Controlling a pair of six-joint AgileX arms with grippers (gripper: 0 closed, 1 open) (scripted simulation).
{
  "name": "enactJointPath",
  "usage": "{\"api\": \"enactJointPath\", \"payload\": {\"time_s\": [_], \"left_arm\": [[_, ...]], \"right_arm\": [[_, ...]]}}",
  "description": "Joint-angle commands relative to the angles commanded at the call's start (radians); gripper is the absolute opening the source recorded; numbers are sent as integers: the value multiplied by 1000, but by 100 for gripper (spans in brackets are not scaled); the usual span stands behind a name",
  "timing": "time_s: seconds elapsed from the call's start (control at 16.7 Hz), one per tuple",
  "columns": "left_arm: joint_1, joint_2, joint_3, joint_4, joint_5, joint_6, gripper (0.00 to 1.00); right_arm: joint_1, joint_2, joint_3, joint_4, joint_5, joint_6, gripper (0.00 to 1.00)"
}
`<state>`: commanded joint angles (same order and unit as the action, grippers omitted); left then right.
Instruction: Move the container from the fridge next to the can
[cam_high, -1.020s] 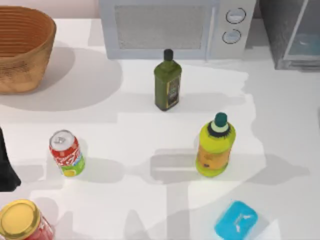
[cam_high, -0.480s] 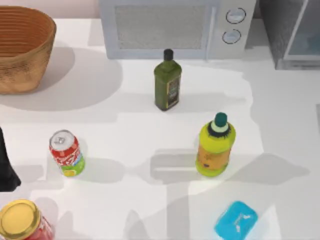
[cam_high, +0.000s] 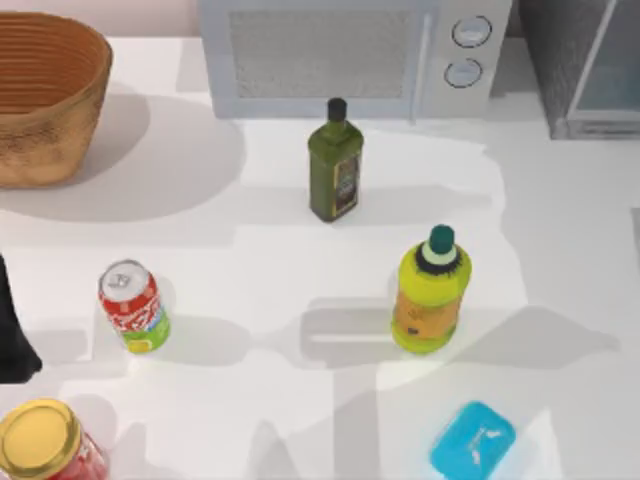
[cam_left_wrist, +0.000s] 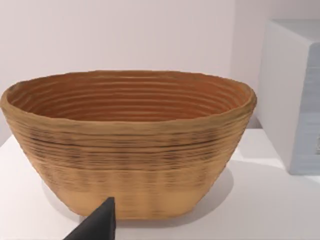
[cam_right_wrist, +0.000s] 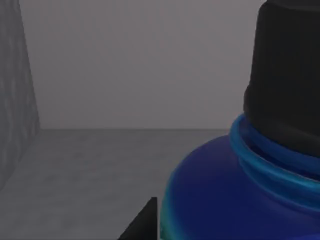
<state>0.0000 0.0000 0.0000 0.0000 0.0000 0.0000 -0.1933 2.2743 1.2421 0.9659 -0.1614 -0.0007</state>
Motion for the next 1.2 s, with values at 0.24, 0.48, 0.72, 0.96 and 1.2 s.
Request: {"api": "enactJointPath", "payload": {"time_s": [0.24,0.48,0.72,0.96,1.2], "left_arm": [[0,0,0,0,0,0,100],[0,0,0,0,0,0,100],[0,0,0,0,0,0,100],[0,0,0,0,0,0,100],[0,0,0,0,0,0,100]], "right_arm": [[0,0,0,0,0,0,10],[0,0,0,0,0,0,0],[0,0,0,0,0,0,0],[-5,-18,5,-18,1,1,0],[-3,-93,24,-120,-1,2,0]]}}
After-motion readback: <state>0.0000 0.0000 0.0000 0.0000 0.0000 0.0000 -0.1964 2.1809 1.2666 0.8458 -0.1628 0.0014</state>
